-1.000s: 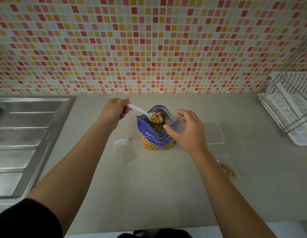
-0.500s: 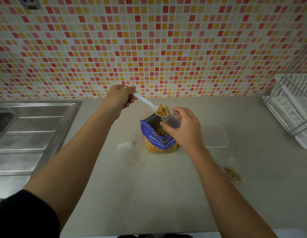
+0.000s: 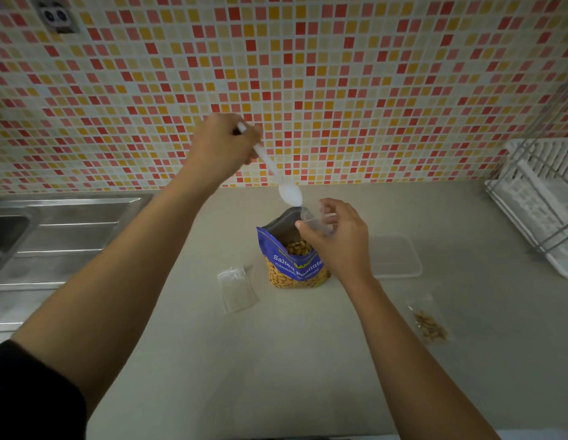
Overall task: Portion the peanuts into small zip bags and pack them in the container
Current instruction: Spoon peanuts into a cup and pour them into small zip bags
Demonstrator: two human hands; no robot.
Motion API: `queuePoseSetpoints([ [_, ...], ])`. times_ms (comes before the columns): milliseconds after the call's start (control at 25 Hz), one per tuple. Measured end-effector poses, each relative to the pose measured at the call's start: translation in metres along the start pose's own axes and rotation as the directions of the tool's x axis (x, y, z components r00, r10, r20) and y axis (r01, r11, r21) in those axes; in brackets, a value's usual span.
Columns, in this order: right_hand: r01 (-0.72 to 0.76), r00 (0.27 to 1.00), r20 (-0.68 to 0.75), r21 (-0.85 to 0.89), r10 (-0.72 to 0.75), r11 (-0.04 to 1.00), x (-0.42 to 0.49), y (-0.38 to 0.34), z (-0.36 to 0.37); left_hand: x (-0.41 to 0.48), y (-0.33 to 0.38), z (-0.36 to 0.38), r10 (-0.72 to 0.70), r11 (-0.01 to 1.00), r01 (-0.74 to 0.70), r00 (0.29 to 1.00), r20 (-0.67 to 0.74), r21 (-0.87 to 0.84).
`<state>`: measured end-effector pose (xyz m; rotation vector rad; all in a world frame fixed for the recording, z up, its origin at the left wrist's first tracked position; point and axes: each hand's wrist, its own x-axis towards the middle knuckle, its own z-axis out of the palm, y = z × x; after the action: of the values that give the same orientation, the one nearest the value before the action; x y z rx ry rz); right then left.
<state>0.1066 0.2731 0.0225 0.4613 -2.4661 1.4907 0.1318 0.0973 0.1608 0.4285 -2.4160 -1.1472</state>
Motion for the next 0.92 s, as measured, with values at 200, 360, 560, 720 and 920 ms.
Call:
queuePoseSetpoints([
  [200,-0.267,0.963,0.074,0.360,0.258,0.894,-0.006,0.013,-0.006,-0.019,-0.047,0.055,-0.018,0.925,-0.082,0.966,0.259,0.370],
  [360,-0.298,0.953,0.157,0.344,0.258,0.891,-0.008,0.018,-0.009,-0.035,-0.063,0.109,-0.036,0.755,-0.243,0.912,0.408,0.609],
  [560,-0.350,0.934,0.204,0.372,0.293,0.860,-0.006,0.026,-0.010,-0.024,-0.069,0.113,-0.242,0.939,0.151,0.928,0.283,0.308],
  [720,-0.346,0.934,0.221,0.368,0.281,0.863,-0.006,0.028,-0.012,-0.025,-0.068,0.100,-0.366,0.923,0.385,0.889,0.275,-0.017],
  [920,-0.326,0.945,0.165,0.411,0.282,0.851,-0.009,0.025,-0.014,-0.019,-0.069,0.081,-0.455,0.836,0.504,0.857,0.240,-0.215],
])
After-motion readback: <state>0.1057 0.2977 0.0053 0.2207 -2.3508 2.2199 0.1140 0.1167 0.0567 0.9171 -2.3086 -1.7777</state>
